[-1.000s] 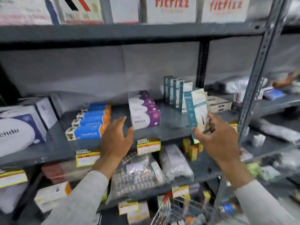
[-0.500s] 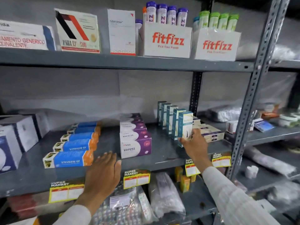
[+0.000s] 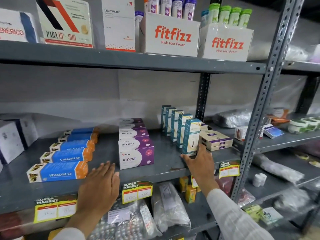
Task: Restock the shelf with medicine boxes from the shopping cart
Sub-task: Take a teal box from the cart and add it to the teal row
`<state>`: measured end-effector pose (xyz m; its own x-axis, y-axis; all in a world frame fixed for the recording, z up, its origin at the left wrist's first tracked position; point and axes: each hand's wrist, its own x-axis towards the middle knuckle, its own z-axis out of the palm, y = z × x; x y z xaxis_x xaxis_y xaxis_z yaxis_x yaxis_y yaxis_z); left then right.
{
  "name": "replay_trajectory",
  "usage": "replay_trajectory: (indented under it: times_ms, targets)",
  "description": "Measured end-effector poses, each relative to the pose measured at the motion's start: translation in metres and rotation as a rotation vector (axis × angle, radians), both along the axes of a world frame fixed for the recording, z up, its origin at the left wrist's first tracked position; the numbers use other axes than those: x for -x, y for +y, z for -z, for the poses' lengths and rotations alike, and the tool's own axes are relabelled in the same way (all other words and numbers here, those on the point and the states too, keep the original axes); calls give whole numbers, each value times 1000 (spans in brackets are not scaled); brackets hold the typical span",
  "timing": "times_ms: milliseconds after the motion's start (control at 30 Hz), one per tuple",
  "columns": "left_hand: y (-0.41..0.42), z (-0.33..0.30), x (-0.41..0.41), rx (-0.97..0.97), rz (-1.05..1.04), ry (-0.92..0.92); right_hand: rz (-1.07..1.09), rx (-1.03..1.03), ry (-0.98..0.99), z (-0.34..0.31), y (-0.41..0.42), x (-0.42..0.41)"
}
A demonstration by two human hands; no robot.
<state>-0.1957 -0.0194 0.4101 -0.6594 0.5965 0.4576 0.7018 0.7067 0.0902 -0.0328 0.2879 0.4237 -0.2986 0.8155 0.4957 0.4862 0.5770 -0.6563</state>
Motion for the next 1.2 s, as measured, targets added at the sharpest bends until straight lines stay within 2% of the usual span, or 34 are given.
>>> replay_trajectory:
  times_ms: [300,500,733,967,1033,1100,1200]
  targets:
    - [1,-1,-1,34,-4,-29,44,15,11,-1,7,-11]
    - [1,-3,-3,35,-6,-45,19,-29,13,2,3,-18]
    - [1,-4,-6,6,-9,-63,-5,55,74,-4,5,-14]
    - [1,-3,-6,4,-11,-55,2,34,25,1,8,-15]
    - [2,-6,-7,-2,-5,-79,-7,25,68,0,2,-18]
    - [1,-12,-12,-40,12,-134,-5,-24,169,-3,-11,-23]
    - [-14,-19,-20,-243,42,-185,-11,-209,288,-8,-39,-23]
